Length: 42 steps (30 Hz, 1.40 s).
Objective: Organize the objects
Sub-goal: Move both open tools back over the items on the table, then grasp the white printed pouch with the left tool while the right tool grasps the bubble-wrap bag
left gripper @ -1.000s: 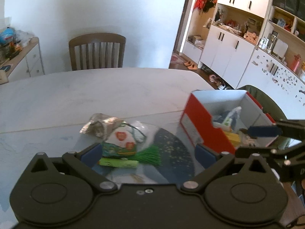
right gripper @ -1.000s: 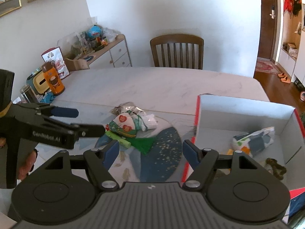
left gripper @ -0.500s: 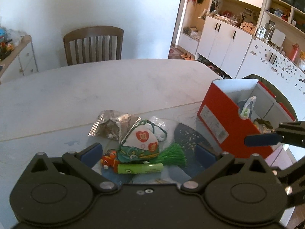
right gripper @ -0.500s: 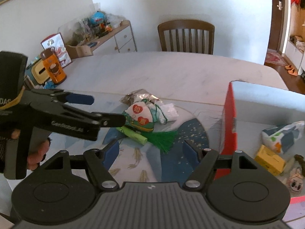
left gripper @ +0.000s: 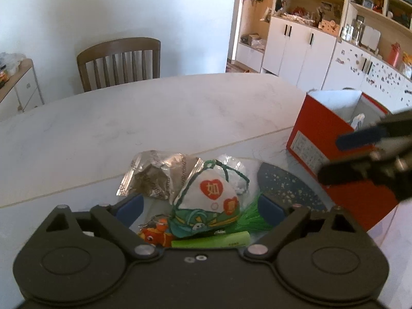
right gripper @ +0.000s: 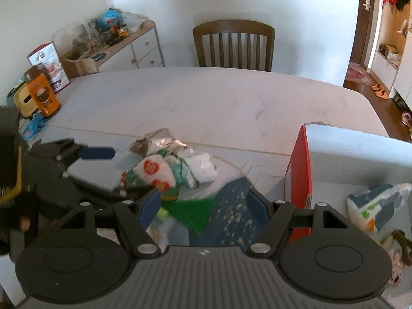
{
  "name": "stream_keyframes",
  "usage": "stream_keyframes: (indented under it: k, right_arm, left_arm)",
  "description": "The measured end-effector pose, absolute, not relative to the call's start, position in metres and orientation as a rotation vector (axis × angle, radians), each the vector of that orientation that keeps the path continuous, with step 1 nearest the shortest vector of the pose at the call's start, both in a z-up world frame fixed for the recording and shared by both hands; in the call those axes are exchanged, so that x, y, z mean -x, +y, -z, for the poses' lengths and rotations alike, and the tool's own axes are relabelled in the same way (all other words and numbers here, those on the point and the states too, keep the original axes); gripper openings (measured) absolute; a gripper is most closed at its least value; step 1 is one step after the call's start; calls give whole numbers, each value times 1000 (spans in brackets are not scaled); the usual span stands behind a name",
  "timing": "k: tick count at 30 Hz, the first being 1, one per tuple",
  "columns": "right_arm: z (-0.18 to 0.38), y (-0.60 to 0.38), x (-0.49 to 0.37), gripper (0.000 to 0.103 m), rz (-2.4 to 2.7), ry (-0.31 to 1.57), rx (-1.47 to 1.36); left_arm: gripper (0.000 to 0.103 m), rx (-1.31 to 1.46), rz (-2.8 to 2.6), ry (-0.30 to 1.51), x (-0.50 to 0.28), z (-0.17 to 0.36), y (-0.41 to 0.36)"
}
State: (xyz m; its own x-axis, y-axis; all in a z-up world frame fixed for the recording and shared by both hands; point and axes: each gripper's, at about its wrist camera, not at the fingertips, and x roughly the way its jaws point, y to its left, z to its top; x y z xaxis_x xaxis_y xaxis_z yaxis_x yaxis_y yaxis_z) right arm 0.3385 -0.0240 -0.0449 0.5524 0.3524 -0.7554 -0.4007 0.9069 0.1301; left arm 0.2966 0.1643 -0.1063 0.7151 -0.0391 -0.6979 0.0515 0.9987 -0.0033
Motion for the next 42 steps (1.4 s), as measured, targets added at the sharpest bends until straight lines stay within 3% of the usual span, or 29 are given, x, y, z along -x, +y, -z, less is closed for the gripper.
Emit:
stream_keyframes:
  k: [22,31,40,42]
  right_arm:
    - [103,6,-442,73,-407,1008,9]
    - [120,15,-439,71,-477,1056,-4]
    - [123,22,-437,52,-511,1074,-27]
    - [122,20,-436,42,-512,1076,-38]
  left_arm:
    - [62,-112,55,737,-307,126,150]
    - [61,-155,70,728,-303,132,142]
    - [54,-131,66,727,-302,132,140]
    - [53,-135,65,725,-302,132,139]
